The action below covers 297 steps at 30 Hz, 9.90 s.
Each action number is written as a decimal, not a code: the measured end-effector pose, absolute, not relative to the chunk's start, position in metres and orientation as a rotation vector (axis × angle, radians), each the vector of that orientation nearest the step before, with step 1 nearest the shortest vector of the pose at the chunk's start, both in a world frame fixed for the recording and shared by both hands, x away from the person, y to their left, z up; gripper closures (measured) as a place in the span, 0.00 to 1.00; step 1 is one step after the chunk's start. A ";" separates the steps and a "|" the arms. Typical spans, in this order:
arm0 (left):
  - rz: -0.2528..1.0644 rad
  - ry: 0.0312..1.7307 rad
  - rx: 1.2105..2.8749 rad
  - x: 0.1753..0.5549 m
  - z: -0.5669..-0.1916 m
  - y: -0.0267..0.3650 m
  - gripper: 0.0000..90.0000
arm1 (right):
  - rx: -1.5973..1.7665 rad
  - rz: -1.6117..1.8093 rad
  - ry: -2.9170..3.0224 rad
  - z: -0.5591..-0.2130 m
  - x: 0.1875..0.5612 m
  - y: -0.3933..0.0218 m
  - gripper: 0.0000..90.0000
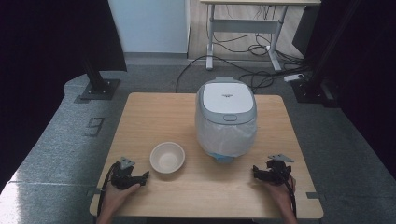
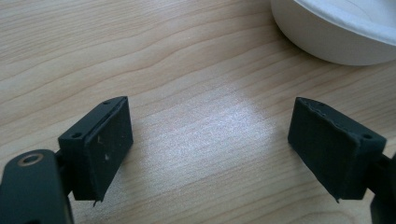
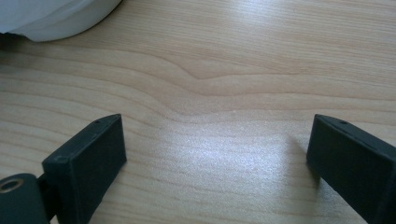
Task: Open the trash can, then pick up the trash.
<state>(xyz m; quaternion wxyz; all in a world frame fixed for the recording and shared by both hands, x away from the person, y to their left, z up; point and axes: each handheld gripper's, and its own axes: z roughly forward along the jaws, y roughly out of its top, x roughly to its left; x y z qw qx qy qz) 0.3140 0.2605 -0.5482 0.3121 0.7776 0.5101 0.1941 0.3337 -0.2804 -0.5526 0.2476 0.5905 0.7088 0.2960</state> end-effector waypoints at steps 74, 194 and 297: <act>0.517 1.354 2.046 0.316 -0.548 0.261 0.16 | 1.321 1.214 1.965 -0.513 0.298 -0.250 0.98; 0.522 1.367 2.039 0.314 -0.548 0.260 0.16 | 1.276 1.178 2.126 -0.549 0.349 -0.181 0.99; 0.264 1.250 1.840 0.342 -0.517 0.235 0.92 | 1.279 1.192 2.137 -0.549 0.349 -0.183 0.98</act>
